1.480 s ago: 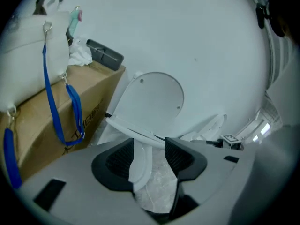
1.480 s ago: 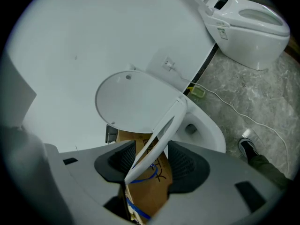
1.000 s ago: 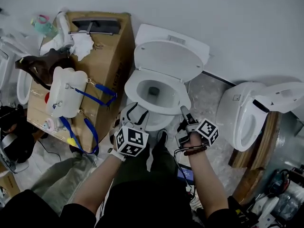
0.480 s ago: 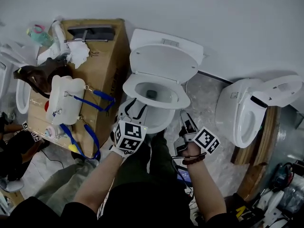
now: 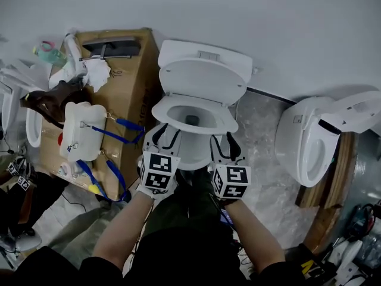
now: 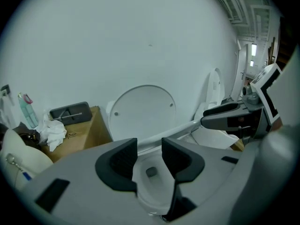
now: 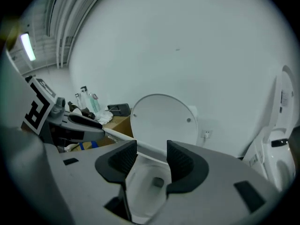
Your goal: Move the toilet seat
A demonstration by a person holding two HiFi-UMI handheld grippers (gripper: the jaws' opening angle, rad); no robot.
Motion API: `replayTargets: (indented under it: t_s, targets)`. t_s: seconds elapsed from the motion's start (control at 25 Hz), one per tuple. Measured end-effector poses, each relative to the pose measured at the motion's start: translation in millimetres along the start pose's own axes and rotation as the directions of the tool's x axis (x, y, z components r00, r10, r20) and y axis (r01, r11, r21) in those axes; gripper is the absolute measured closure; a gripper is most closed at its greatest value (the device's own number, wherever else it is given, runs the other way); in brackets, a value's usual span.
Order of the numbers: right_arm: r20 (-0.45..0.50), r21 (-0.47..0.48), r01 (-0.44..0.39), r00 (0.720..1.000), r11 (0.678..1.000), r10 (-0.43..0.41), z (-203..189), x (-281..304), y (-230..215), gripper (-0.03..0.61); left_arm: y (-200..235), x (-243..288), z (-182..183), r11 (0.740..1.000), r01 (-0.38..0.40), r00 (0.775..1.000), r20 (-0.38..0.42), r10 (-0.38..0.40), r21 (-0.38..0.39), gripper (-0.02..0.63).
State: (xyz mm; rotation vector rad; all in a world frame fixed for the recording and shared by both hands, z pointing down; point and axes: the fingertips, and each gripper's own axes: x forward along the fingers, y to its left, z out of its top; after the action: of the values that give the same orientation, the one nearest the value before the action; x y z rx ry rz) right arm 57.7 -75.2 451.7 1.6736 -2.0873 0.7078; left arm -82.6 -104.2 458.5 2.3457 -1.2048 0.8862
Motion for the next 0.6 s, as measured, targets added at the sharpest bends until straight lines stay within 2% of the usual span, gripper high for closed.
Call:
replayTargets:
  t_s: [0.08, 0.24, 0.6]
  targets:
    - [0.001, -0.015, -0.007, 1.000, 1.000, 0.007, 3.0, 1.6, -0.7, 0.358, 2.1, 0.6, 6.1, 1.000, -0.006, 1.000, 0.000, 0.006, -0.004, 0.442]
    - [-0.019, 0.007, -0.042, 0.999, 0.999, 0.042, 3.2, 7.0, -3.8, 0.365, 5.4, 3.9, 17.1, 1.000, -0.016, 1.000, 0.008, 0.016, -0.027, 0.448]
    - [0.005, 0.056, -0.072, 0.997, 0.996, 0.071, 24.3, 21.4, -18.3, 0.373, 15.4, 16.7, 38.9, 0.998, -0.048, 0.998, 0.033, 0.049, -0.034, 0.448]
